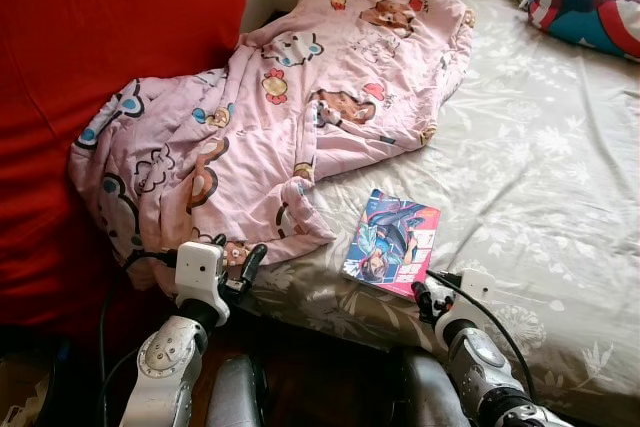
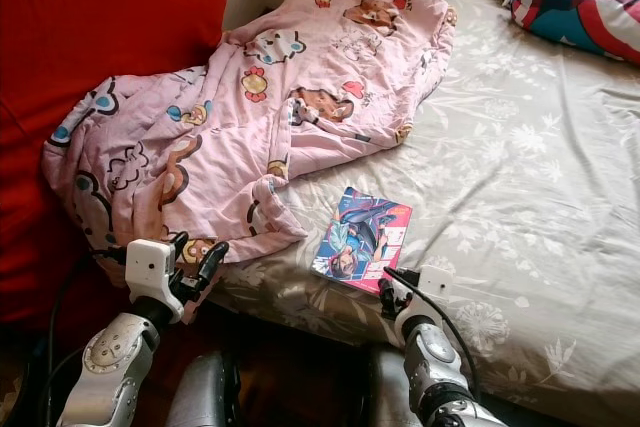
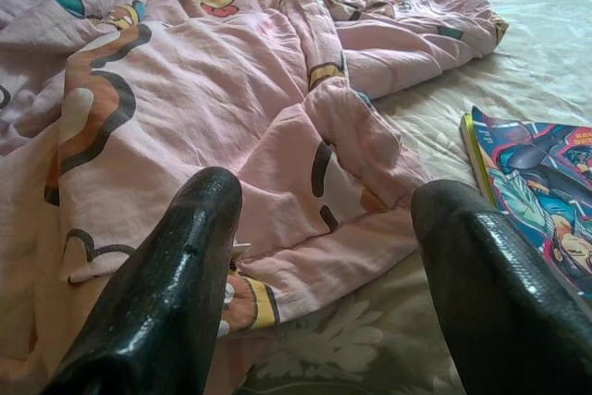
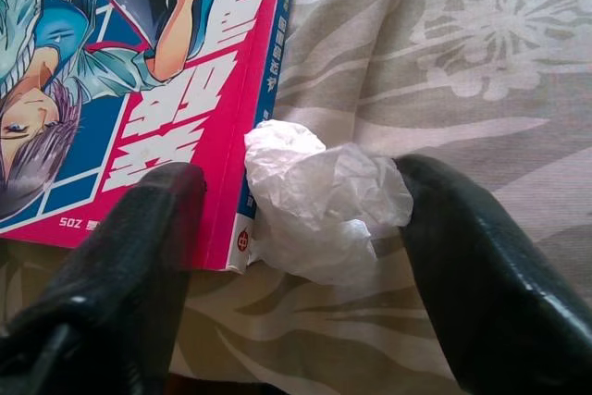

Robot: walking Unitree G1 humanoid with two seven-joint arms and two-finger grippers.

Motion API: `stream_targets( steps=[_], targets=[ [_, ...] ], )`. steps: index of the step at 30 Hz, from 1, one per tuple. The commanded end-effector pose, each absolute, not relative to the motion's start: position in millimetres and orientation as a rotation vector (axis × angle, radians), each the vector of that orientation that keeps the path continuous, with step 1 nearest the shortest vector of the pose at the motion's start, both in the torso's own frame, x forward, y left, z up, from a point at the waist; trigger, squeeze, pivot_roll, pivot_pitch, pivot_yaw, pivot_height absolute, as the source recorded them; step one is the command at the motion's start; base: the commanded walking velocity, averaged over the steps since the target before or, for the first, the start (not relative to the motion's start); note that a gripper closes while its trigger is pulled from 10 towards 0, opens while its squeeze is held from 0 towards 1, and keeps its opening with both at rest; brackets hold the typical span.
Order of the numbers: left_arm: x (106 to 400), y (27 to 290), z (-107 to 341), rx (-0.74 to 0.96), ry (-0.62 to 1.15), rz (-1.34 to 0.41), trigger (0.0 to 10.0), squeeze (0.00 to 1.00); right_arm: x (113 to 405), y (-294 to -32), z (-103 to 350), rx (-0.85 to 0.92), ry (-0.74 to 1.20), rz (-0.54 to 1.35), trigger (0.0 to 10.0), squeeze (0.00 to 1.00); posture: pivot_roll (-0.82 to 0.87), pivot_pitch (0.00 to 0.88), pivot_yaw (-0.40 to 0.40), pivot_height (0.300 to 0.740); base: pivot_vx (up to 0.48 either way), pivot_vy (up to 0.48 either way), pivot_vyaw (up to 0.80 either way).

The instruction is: Clean up the room

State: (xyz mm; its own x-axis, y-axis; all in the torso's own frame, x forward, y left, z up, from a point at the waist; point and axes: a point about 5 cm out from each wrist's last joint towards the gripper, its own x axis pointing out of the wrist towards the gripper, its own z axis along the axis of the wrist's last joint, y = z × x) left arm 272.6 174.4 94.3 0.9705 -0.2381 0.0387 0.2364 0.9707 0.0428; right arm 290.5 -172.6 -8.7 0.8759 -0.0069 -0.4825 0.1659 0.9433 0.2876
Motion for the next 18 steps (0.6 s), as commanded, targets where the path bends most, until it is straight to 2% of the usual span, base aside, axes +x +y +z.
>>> stream_targets(
  steps=[1, 18],
  targets=[
    [268.7, 177.1, 92.9, 0.052, -0.023, -0.238, 10.0, 0.0, 285.2, -172.7, -14.2, 0.346, 0.525, -0.102, 0.0, 0.0, 0.15, 0.186, 0.008, 0.581, 0.0, 0.0, 0.0],
    [268.6, 175.4, 92.7, 0.047, -0.015, -0.231, 10.0, 0.0, 286.1, -177.7, -12.6, 0.337, 0.513, -0.117, 0.0, 0.0, 0.15, 0.18, 0.006, 0.581, 0.0, 0.0, 0.0]
  ],
)
